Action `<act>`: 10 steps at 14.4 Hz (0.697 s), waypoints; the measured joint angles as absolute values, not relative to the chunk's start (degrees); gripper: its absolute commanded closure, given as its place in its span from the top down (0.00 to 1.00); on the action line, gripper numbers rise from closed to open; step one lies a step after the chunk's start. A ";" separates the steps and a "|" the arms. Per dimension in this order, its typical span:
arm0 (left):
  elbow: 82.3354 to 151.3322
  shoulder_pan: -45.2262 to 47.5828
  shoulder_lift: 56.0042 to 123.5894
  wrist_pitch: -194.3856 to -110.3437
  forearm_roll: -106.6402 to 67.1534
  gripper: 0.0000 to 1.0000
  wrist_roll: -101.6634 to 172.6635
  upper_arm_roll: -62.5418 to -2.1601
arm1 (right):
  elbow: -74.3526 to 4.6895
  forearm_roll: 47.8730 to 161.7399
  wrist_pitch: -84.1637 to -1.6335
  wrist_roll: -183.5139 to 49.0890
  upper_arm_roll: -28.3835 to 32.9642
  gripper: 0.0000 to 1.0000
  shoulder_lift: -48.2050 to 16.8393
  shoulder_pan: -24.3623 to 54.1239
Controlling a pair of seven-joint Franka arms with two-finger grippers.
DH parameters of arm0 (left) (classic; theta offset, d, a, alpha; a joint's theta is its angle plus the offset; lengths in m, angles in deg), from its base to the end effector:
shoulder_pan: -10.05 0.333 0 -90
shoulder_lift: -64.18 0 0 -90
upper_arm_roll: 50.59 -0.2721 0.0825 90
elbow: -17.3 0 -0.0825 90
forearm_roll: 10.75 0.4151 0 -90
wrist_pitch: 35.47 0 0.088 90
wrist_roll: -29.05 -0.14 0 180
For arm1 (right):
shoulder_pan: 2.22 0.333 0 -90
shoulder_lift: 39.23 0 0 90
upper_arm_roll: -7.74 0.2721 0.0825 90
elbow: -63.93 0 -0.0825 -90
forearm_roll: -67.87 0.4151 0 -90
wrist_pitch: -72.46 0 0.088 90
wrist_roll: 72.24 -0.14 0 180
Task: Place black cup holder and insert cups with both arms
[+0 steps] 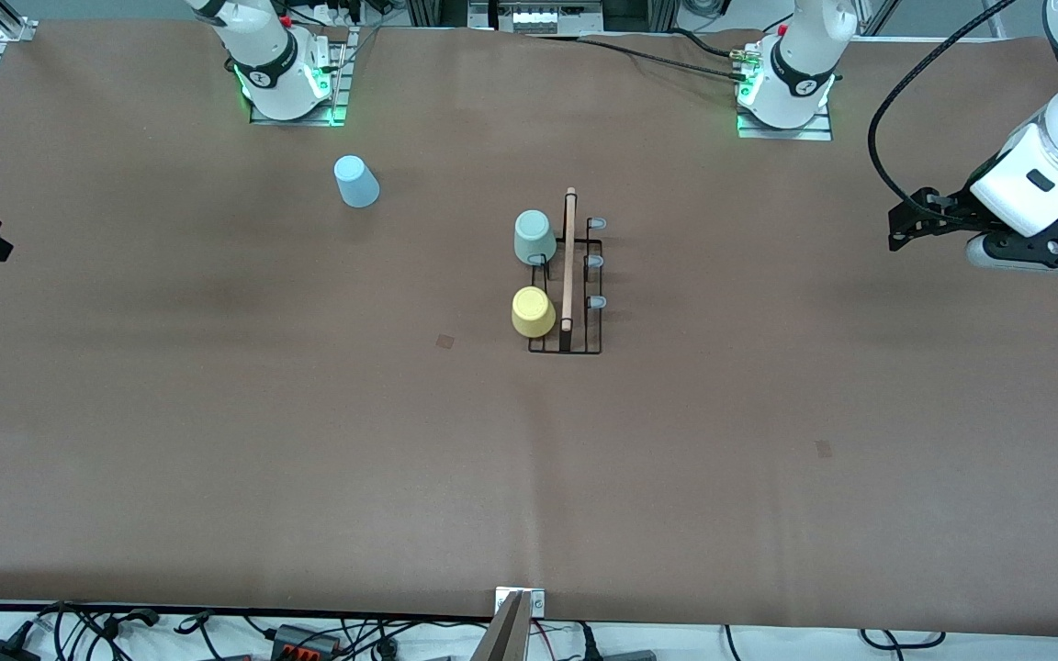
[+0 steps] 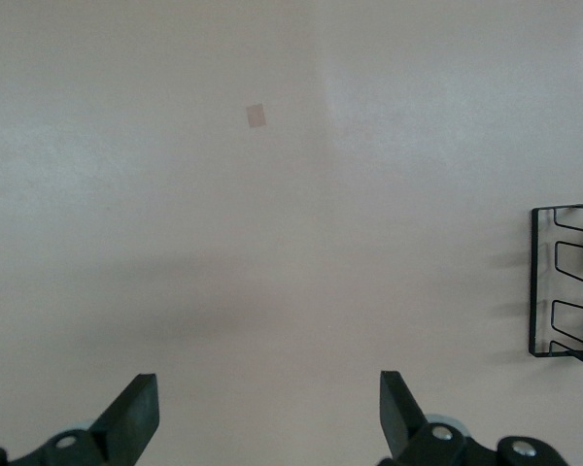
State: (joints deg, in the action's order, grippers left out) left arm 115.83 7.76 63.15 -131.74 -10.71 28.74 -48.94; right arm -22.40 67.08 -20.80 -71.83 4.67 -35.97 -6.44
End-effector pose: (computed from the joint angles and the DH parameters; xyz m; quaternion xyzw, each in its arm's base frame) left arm 0.5835 -0.0402 0.4923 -0.9993 0.0371 0.0107 0.0009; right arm 0.6040 -0.0784 0.5514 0.9977 -0.0597 0.0314 0.0105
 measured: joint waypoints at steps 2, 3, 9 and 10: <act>115.83 7.76 63.15 -131.74 -10.71 1.00 28.74 -48.94 | -22.29 67.08 -19.34 -71.83 4.68 1.00 -35.96 -5.93; 115.83 7.76 63.15 -131.74 -10.71 1.00 28.74 -48.94 | -22.29 67.08 -19.08 -71.83 4.68 1.00 -35.94 -5.63; 115.83 7.76 63.15 -131.74 -10.71 1.00 28.74 -48.94 | -22.61 67.08 -18.62 -71.83 4.34 1.00 -35.94 -5.31; 115.83 7.76 63.15 -131.74 -10.71 1.00 28.74 -48.94 | -22.61 67.08 -18.62 -71.83 4.27 1.00 -35.96 -5.31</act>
State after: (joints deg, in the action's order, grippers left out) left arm 115.83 7.76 63.15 -131.74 -10.71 28.74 -48.94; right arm -22.61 67.08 -18.62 -71.83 4.27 -35.96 -5.31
